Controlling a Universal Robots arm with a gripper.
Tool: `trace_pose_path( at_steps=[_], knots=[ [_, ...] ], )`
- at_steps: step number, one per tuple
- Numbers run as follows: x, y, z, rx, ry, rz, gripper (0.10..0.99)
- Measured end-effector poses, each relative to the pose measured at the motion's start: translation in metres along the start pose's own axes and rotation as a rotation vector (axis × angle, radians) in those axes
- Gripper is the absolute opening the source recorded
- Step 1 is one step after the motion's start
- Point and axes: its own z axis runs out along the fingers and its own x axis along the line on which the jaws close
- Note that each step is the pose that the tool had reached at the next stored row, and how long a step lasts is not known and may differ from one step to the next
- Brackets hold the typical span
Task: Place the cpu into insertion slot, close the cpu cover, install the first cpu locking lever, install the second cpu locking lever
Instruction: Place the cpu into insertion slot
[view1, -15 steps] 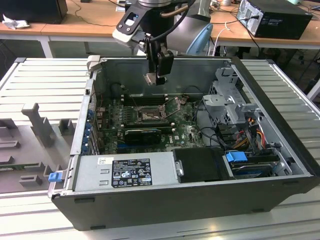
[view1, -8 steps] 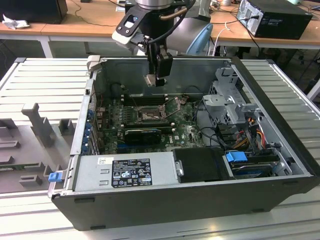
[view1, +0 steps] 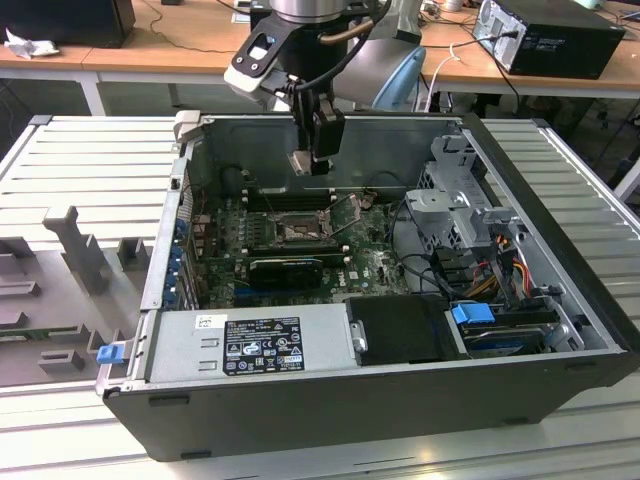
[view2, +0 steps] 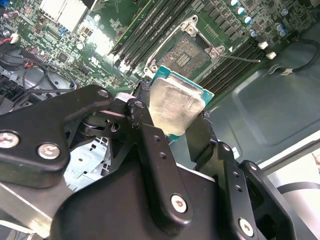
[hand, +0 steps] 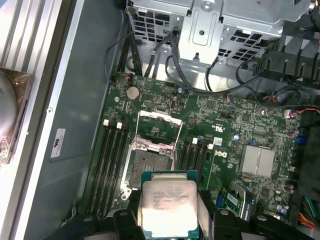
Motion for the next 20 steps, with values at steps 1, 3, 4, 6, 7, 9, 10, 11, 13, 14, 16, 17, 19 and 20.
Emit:
trace_pose_path(
  at_steps=[1, 3, 4, 6, 7, 9, 10, 11, 13, 14, 16, 17, 19, 20],
  knots=[
    [0.0000, 0.0000, 0.0004, 0.000, 0.0000, 0.000, 0.529],
    [0.0000, -0.0001, 0.0012, 0.000, -0.0001, 0.002, 0.529],
    [0.0000, -0.0001, 0.0016, 0.000, -0.0001, 0.002, 0.529],
    [0.0000, -0.0002, 0.0023, 0.000, -0.0002, 0.003, 0.529],
    [-0.0001, -0.0002, 0.0028, 0.000, -0.0002, 0.003, 0.529],
    [-0.0001, -0.0003, 0.0035, 0.000, -0.0003, 0.004, 0.529],
    [-0.0001, -0.0003, 0.0038, 0.000, -0.0003, 0.004, 0.529],
    [-0.0001, -0.0004, 0.0044, 0.000, -0.0004, 0.005, 0.529],
    [-0.0001, -0.0005, 0.0057, 0.000, -0.0005, 0.006, 0.529],
    [-0.0001, -0.0005, 0.0060, 0.000, -0.0005, 0.006, 0.529],
    [-0.0001, -0.0006, 0.0067, 0.000, -0.0006, 0.007, 0.529],
    [-0.0001, -0.0006, 0.0070, 0.000, -0.0006, 0.007, 0.529],
    [-0.0001, -0.0006, 0.0078, 0.000, -0.0006, 0.008, 0.529],
    [-0.0002, -0.0007, 0.0084, 0.000, -0.0008, 0.009, 0.529]
  ],
)
